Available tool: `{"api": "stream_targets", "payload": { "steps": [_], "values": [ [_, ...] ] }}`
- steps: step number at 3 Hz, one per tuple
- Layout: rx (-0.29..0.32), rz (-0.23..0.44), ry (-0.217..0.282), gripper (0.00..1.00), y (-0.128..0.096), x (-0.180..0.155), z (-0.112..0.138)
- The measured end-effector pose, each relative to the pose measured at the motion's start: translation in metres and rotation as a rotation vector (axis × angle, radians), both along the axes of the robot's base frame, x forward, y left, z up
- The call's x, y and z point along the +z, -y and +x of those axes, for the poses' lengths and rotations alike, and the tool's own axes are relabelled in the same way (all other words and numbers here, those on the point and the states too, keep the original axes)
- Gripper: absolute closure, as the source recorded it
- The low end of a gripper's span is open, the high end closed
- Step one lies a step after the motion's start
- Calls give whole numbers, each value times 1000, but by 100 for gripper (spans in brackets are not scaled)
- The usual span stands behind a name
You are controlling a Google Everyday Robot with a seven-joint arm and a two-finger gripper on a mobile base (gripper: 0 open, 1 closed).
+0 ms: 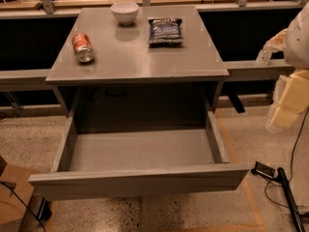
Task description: Place blue chip bag into top drawer
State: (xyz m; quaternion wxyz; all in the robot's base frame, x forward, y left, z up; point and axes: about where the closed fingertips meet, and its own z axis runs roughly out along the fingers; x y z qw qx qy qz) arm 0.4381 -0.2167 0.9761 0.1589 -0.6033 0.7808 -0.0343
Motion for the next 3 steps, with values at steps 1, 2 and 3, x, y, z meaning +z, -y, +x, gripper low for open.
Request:
{"api": "stream_targets", "payload": {
  "steps": [1,2,3],
  "values": [
    [0,0,0,0,0,0,0],
    [-16,90,56,0,-4,0,23],
    [-47,250,150,0,-4,5,74]
  ]
}}
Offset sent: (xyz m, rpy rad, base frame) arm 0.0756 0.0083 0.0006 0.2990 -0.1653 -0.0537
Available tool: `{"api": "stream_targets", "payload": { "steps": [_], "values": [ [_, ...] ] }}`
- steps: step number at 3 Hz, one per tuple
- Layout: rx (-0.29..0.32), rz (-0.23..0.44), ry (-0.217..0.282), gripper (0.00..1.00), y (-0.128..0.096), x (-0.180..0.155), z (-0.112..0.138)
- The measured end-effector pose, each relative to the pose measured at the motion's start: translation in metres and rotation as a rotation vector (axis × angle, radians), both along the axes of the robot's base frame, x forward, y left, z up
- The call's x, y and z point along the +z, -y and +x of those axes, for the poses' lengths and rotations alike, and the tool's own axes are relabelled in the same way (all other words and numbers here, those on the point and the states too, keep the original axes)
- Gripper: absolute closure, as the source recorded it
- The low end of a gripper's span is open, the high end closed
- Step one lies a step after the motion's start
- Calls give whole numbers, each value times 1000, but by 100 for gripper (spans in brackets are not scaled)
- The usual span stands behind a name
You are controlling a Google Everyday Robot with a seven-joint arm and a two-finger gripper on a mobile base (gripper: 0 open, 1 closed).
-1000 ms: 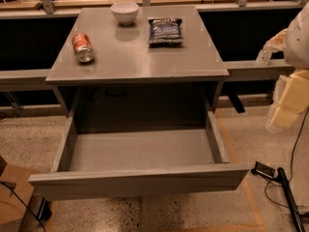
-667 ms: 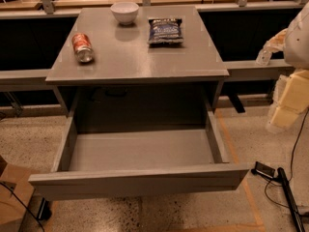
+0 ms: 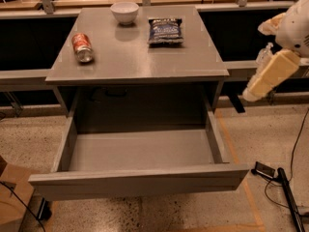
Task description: Place blue chip bag into top drawer
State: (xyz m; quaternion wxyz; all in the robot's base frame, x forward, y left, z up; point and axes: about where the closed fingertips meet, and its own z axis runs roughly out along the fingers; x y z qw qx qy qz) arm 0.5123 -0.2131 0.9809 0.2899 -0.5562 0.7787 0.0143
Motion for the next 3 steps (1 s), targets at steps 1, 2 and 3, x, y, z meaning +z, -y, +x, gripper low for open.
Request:
{"api": "stream_targets", "payload": {
  "steps": [1,2,3],
  "values": [
    [-55,208,72,0,7,11,53],
    [-48,242,75,0,2,13,60],
    [-94,264,80,0,-4,0,64]
  ]
}}
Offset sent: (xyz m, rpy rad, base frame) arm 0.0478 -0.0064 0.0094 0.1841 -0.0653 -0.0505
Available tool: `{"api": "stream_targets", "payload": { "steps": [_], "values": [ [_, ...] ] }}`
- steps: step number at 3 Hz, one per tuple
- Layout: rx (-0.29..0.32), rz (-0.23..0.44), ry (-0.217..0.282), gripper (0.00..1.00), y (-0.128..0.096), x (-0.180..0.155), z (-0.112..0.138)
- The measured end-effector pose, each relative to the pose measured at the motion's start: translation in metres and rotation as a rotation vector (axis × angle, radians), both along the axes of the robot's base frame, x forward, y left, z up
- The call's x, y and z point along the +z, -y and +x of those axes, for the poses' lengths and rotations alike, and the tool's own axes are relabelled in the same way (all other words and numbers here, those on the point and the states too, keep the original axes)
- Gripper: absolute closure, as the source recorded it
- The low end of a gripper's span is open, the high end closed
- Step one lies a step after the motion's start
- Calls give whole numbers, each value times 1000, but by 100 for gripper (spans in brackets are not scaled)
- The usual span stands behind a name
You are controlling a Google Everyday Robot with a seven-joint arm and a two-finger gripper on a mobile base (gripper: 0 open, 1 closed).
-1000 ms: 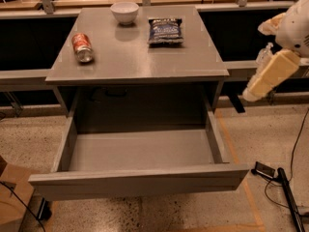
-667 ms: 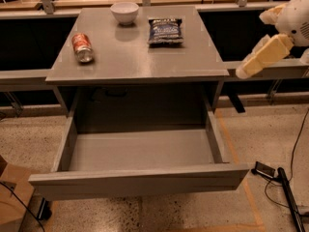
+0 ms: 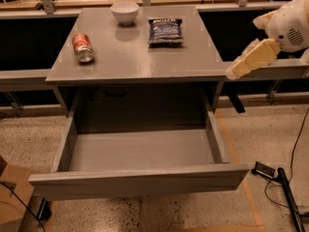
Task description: Place blue chip bag into top drawer
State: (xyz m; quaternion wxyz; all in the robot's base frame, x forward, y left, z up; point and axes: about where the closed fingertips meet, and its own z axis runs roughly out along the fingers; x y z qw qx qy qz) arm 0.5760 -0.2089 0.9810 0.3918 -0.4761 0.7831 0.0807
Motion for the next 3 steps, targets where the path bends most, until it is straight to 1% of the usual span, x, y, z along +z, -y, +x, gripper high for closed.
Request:
{"api": "stream_targets", "payload": {
  "steps": [1,2,3],
  "values": [
    [-49,77,79,0,-18,-6,55],
    [-109,185,139,0,-35,-15,133],
    [-165,266,146,0,-58,-33,213]
  ]
}}
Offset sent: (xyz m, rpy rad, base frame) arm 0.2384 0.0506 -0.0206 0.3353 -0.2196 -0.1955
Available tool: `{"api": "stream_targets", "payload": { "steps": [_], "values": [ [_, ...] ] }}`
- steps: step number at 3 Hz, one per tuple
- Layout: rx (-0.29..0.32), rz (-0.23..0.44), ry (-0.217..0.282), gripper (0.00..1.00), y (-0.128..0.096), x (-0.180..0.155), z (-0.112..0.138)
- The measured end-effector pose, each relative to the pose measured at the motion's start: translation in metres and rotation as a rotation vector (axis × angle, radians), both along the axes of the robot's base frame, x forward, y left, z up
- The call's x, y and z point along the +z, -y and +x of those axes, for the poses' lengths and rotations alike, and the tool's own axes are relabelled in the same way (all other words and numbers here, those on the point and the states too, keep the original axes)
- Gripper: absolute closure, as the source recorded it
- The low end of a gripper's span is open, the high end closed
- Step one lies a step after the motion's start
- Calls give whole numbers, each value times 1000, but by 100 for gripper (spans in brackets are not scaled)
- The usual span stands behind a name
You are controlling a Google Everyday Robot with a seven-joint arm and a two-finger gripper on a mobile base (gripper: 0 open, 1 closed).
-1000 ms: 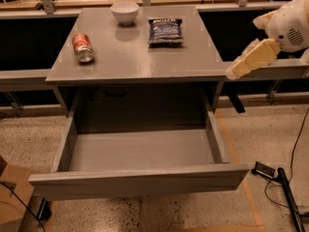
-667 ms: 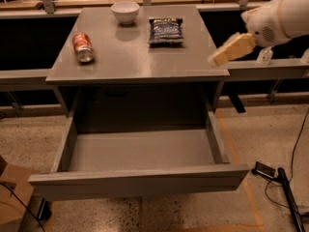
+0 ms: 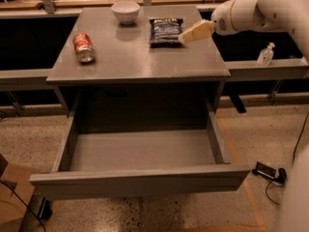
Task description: Place blue chip bag into top drawer
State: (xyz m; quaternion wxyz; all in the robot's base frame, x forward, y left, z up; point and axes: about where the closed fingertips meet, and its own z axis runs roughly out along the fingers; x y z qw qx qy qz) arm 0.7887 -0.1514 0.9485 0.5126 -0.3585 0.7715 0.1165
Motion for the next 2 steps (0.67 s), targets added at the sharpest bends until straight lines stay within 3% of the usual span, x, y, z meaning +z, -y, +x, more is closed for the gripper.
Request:
{"api": "stream_targets", "payload": {
  "steps": [1,2],
  "values": [
    [1,13,13,0,-5,3,12],
    [-9,-14,-8,0,-5,-5,11]
  ]
}}
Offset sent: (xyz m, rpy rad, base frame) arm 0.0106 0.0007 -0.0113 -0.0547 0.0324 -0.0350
